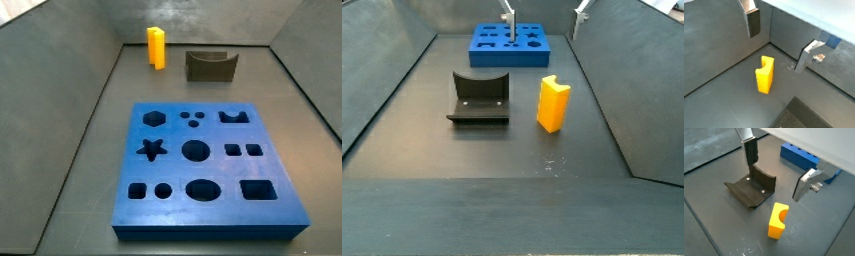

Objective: Pick up the arch object. Move up. Rotate the arch object. Move to above the board. Insert the arch object.
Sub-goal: Pick up the arch object.

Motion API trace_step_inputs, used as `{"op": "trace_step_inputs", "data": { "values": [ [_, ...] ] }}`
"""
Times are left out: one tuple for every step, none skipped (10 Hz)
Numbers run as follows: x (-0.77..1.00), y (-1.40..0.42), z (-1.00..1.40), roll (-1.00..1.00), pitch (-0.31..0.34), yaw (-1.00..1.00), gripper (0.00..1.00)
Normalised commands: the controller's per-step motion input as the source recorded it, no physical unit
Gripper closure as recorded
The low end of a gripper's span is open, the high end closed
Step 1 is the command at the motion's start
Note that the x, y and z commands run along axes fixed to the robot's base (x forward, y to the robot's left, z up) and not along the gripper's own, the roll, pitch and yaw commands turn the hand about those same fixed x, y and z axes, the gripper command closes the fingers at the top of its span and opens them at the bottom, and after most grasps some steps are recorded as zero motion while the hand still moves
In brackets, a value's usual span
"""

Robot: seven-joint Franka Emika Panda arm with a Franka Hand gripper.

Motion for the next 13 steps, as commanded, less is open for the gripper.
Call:
{"op": "trace_step_inputs", "data": {
  "values": [
    [0.00,0.00,-0.03,0.00,0.000,0.00,0.00],
    [-0.13,0.00,-0.31,0.09,-0.021,0.25,0.00],
    [-0.17,0.00,-0.57,0.07,-0.083,0.42,0.00],
    [-0.22,0.00,-0.48,0.15,-0.084,0.45,0.00],
    [-0.36,-0.05,-0.49,0.20,-0.094,0.53,0.00],
    [-0.21,-0.01,-0.43,0.14,-0.074,0.47,0.00],
    [-0.08,0.00,-0.47,0.12,-0.036,0.41,0.00],
    [0.00,0.07,-0.69,0.06,0.000,0.38,0.00],
    [0.23,0.19,-0.77,0.00,0.034,0.27,0.00],
    [0.33,0.15,-0.80,0.00,0.083,0.21,0.00],
    [0.18,0.05,-0.92,0.00,0.044,0.19,0.00],
    [0.08,0.03,-1.00,0.00,0.010,0.14,0.00],
    [0.04,0.03,-1.00,-0.02,0.017,0.09,0.00]
  ]
}}
